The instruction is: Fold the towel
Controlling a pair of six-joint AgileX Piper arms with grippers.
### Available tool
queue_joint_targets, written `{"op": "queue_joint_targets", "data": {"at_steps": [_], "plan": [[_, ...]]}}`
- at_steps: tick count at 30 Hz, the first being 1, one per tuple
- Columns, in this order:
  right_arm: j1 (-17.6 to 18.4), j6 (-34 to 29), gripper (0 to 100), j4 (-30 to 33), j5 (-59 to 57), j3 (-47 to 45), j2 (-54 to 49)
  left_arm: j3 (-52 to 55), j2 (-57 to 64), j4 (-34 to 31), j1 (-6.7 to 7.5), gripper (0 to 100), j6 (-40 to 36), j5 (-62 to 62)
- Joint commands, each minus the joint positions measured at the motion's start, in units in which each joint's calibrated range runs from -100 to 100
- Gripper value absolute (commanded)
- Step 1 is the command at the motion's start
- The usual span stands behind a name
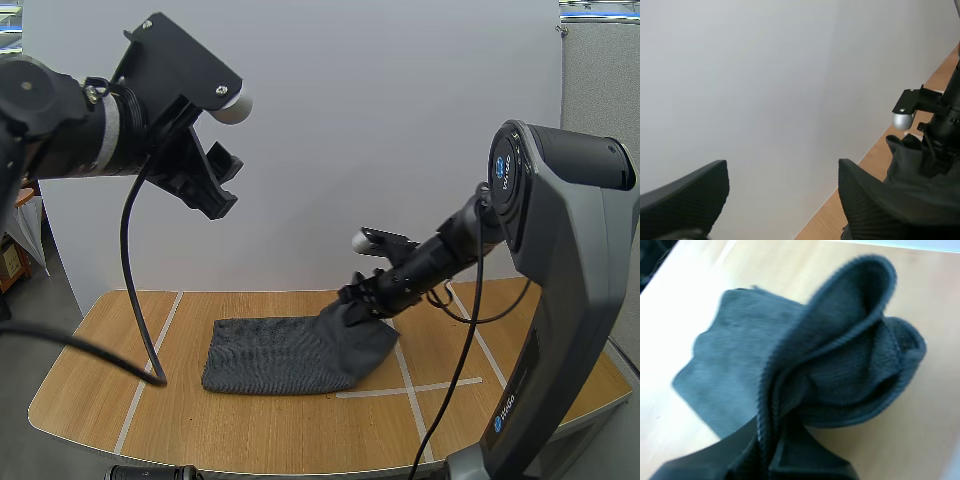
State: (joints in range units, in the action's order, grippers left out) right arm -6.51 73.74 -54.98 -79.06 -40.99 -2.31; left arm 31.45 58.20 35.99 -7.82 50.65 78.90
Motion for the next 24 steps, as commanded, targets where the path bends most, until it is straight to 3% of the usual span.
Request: {"op": "queue_joint_targets", "data": {"at_steps": [1,7,18,24], "plan": [[5.5,-3.1,0,-1.7,-1.4,0.1,-3.3,-0.4,4.9,1.0,0.94,100,-0.8,-0.1],[8.9,-3.2,0,-4.4,-0.6,0.1,-3.3,-0.4,9.7,1.0,0.94,100,-0.8,-0.1],[17.4,-4.4,0,-4.8,18.1,0.3,-3.3,-0.4,13.1,1.0,0.94,100,-0.8,-0.2],[20.6,-7.0,0,-4.8,19.1,5.8,-2.0,-0.4,13.1,1.0,0.94,100,-0.8,-0.2]]}}
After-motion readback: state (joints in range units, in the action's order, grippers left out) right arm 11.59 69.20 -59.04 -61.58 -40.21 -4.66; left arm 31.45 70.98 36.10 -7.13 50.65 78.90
